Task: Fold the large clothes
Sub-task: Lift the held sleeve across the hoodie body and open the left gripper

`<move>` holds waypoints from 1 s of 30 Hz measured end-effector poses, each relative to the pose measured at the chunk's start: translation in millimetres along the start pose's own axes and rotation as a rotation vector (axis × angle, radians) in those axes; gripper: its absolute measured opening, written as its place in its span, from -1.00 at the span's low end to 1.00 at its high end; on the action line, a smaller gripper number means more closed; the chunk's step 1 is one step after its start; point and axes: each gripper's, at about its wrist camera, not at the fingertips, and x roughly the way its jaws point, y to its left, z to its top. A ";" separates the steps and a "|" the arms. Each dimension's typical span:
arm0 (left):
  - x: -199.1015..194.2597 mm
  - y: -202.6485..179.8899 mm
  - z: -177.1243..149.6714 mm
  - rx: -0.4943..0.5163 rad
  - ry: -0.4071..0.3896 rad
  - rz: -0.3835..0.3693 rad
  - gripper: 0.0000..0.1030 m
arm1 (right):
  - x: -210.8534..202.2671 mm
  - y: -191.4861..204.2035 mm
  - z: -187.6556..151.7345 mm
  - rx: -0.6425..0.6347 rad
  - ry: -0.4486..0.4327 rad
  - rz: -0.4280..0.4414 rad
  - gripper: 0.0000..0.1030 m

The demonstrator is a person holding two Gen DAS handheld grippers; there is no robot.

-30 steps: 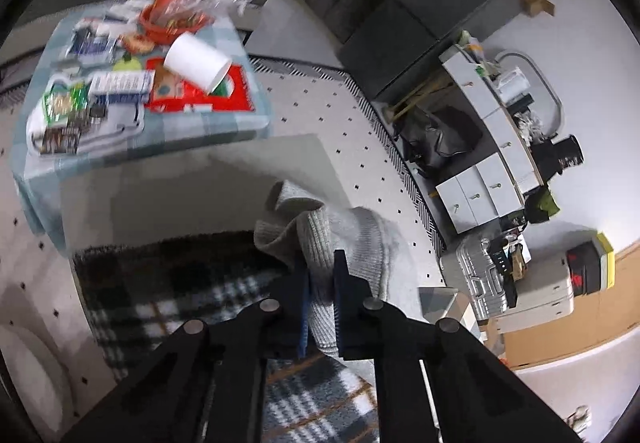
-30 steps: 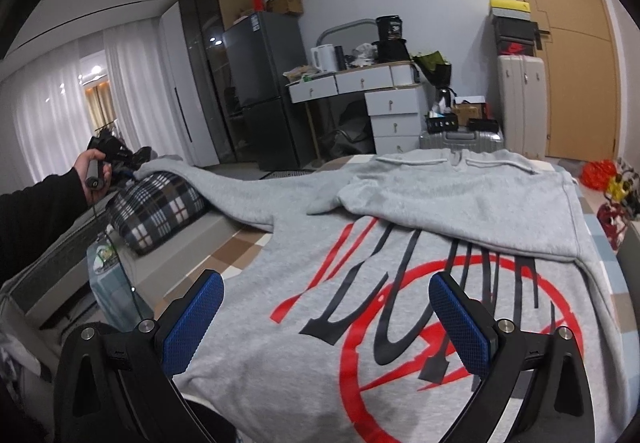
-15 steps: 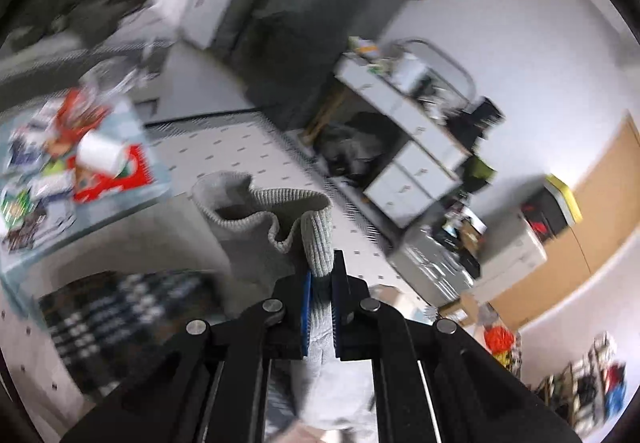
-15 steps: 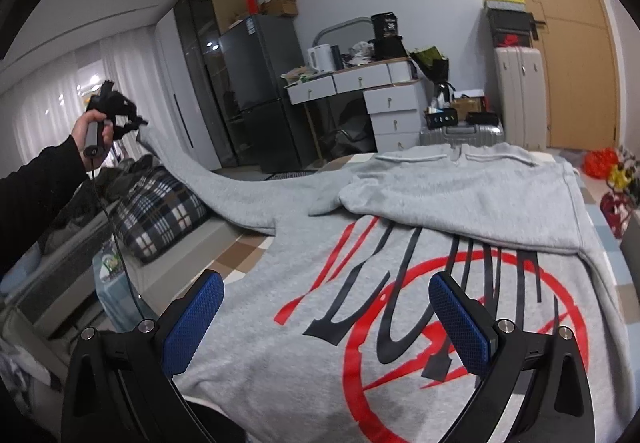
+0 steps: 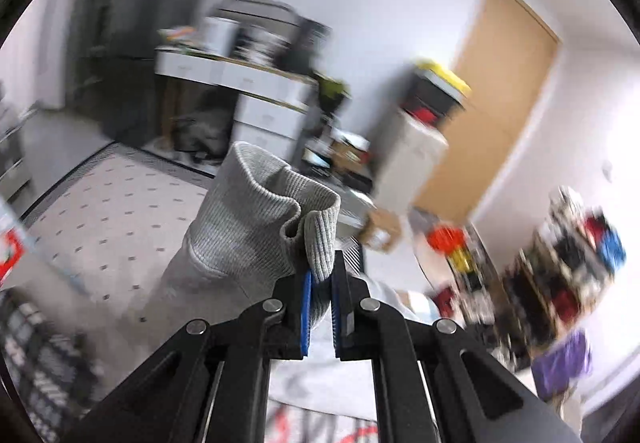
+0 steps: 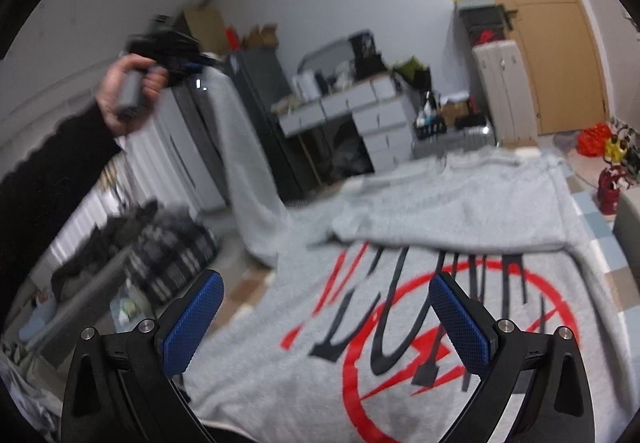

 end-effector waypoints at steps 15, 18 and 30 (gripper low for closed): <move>226.8 -186.1 -200.0 0.338 0.463 -0.121 -0.94 | -62.4 -103.9 16.5 0.293 -0.119 -0.191 1.00; 253.9 -202.8 -234.0 0.367 0.527 -0.116 -0.94 | -63.4 -102.2 16.9 0.272 -0.117 -0.185 1.00; 234.5 -231.2 -247.4 0.542 0.734 -0.298 -0.42 | -51.2 -102.6 14.3 0.264 -0.067 -0.162 1.00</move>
